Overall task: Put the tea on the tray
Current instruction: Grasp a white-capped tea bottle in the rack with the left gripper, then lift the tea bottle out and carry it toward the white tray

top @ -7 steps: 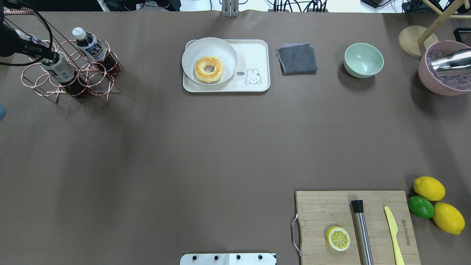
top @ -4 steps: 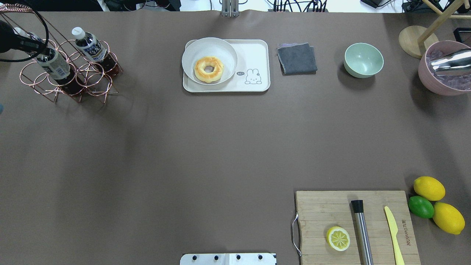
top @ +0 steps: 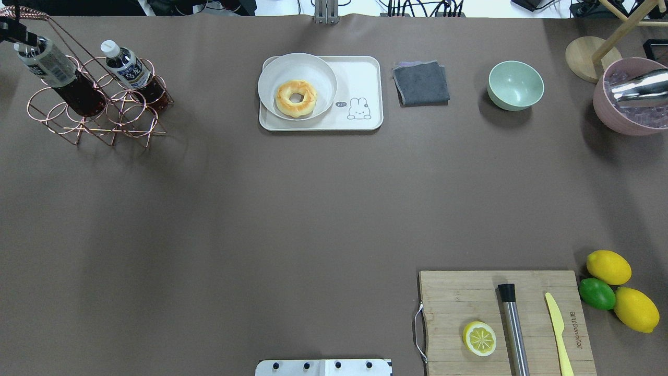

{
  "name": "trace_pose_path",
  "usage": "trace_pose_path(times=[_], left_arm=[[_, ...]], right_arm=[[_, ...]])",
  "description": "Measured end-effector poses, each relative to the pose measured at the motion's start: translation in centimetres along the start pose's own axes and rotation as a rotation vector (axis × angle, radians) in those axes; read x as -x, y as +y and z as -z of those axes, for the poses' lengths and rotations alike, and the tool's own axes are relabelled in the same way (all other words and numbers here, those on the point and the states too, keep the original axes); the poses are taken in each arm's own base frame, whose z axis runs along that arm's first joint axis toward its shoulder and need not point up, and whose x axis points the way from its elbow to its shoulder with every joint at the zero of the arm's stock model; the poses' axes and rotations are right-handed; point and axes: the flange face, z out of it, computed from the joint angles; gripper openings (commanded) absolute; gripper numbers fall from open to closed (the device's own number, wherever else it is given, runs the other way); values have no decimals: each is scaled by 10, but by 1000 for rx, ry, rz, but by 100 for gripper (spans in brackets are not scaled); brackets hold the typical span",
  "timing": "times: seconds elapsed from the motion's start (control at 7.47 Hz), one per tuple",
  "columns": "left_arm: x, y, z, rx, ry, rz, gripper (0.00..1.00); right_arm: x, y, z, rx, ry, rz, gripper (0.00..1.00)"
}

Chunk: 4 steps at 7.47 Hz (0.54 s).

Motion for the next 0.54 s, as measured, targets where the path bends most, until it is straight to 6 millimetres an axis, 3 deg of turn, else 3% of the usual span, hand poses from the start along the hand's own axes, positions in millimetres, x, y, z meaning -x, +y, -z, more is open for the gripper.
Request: trace_pose_path(times=[0.27, 0.4, 0.54], left_arm=[[-5, 4, 60, -10, 11, 31, 0], [-16, 16, 84, -3, 10, 42, 0], [-41, 28, 101, 24, 11, 62, 0]], right_arm=[[1, 1, -2, 5, -14, -1, 100], [2, 1, -3, 6, -21, 0, 100], [4, 1, -4, 8, -25, 3, 100]])
